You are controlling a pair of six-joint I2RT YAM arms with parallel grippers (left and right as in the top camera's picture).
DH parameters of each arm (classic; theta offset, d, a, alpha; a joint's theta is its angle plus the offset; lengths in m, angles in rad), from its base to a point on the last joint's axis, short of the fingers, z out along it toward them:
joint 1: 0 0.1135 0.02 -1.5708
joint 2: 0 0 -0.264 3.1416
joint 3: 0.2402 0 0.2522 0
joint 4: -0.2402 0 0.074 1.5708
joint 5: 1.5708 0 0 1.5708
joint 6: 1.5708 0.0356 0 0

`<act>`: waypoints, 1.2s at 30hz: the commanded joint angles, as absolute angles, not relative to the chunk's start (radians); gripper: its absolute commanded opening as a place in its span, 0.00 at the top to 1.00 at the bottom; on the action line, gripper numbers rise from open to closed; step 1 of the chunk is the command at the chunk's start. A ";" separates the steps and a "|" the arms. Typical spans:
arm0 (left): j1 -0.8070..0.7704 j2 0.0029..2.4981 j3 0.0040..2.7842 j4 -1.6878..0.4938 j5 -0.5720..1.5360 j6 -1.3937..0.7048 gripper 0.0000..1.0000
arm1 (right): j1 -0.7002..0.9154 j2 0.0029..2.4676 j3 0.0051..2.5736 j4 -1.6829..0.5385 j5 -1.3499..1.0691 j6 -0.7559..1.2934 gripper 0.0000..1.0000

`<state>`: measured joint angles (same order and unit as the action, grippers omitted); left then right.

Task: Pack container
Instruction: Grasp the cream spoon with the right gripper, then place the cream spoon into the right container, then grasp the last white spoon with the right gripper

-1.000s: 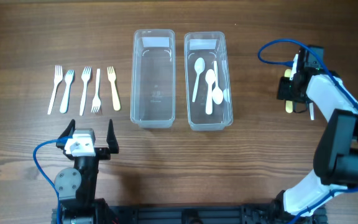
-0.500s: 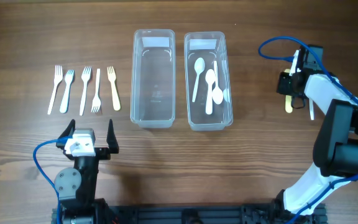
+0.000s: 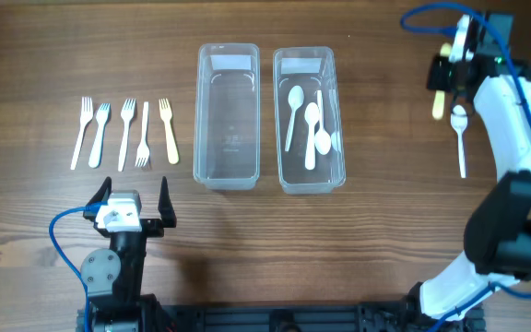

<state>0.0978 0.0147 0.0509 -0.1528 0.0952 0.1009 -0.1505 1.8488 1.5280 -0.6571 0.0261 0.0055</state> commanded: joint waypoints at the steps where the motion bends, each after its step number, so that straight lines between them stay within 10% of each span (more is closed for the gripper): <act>1: 0.093 0.007 0.043 -0.150 0.093 0.120 0.00 | -0.031 1.773 1.604 -0.710 -0.109 0.074 0.96; 17: 0.093 0.007 0.043 -0.150 0.093 0.120 0.00 | 0.350 1.785 1.504 -0.753 -0.090 0.168 0.95; 21: 0.093 0.007 0.043 -0.150 0.093 0.120 0.00 | 0.350 1.788 1.478 -0.733 -0.090 0.167 0.30; 36: 0.093 0.007 0.043 -0.149 0.093 0.120 0.00 | 0.049 1.770 1.853 -1.145 0.295 0.057 0.24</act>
<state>0.0978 0.0139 0.0509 -0.1524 0.0952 0.1009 0.1730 1.7721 1.8397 -1.0721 0.1837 0.1150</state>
